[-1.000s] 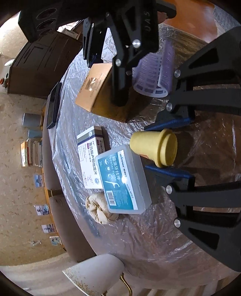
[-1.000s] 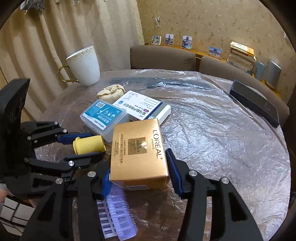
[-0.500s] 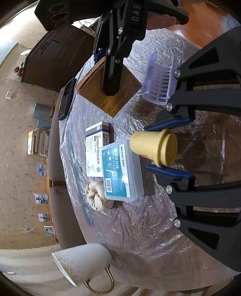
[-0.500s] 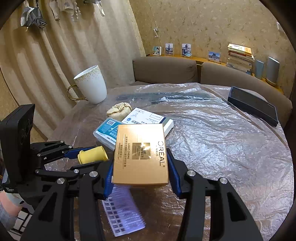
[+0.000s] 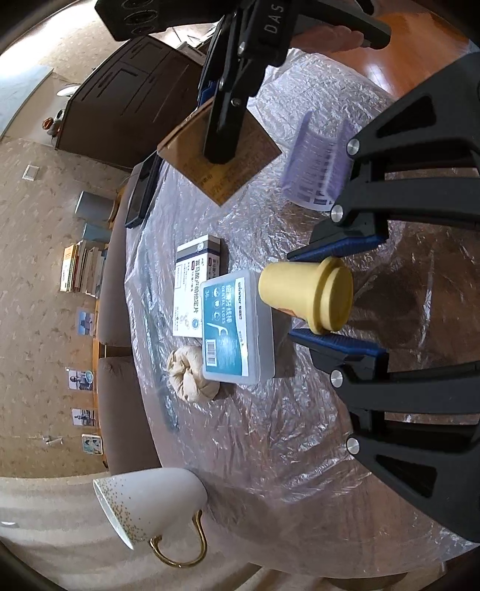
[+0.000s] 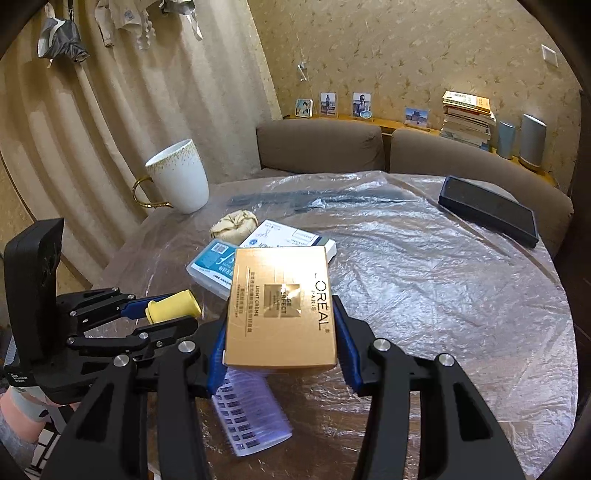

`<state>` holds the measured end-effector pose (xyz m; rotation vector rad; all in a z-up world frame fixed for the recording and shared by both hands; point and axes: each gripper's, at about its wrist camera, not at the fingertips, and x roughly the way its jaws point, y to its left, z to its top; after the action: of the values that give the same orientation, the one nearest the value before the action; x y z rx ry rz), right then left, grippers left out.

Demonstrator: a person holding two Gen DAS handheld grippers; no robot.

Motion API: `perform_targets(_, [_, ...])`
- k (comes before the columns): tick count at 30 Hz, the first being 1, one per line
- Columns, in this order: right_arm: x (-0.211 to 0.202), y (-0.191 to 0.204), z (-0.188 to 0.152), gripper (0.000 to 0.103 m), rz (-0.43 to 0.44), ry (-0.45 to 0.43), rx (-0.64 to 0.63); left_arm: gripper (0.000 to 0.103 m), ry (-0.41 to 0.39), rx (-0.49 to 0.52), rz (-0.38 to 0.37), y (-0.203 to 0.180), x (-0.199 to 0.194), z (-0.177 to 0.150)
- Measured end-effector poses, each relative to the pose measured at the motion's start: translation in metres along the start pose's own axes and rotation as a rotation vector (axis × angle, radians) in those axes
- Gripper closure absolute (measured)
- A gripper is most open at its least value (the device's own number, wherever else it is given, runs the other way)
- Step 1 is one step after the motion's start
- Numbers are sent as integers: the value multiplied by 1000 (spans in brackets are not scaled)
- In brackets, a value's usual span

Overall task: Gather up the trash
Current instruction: 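Carry the yellow cup with the left tool while the right tool carries the gold box over the bin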

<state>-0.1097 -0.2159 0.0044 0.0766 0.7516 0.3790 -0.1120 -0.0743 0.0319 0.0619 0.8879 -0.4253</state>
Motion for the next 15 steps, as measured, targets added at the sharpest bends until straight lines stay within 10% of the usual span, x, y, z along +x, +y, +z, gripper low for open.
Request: perform_targets(15, [-24,9,-10,55,8,-19,37,65,-22,-48,-28,5,-21,-7])
